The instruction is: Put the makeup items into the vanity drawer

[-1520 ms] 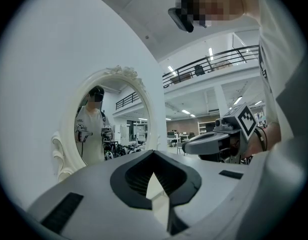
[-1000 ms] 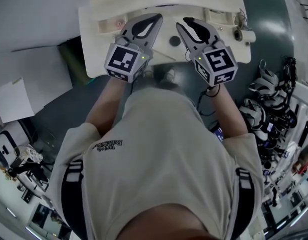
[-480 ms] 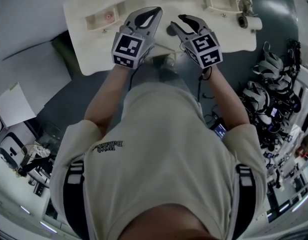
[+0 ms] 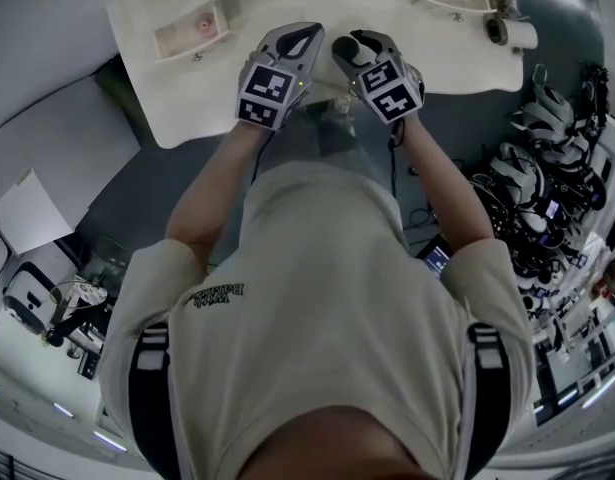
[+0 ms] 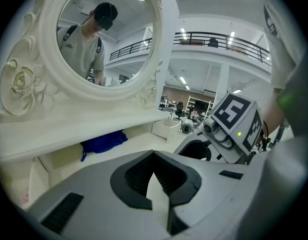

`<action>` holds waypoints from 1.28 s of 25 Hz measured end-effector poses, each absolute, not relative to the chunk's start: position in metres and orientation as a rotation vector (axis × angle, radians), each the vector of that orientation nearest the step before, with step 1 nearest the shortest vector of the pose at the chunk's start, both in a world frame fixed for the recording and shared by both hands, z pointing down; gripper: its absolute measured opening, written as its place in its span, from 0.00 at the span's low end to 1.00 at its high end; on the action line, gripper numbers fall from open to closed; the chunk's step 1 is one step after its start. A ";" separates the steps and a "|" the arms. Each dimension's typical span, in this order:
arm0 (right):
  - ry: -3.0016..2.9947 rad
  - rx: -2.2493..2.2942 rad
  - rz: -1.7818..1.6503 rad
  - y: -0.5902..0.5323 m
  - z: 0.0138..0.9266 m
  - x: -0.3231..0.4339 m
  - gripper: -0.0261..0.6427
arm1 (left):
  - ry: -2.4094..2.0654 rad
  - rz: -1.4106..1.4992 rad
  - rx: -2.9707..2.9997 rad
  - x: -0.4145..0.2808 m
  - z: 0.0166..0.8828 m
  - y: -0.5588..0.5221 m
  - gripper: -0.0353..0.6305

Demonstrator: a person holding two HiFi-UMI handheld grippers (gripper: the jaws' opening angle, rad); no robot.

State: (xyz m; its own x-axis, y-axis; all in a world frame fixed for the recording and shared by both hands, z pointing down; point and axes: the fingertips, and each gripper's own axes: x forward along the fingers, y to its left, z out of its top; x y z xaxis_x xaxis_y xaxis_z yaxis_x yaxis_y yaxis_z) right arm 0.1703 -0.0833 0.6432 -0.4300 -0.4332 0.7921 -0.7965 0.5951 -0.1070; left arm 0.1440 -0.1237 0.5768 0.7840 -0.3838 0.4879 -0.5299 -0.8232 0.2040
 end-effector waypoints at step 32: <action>-2.082 1.077 0.497 -0.090 0.603 0.156 0.12 | -0.754 0.605 2.654 0.109 0.559 -0.107 0.07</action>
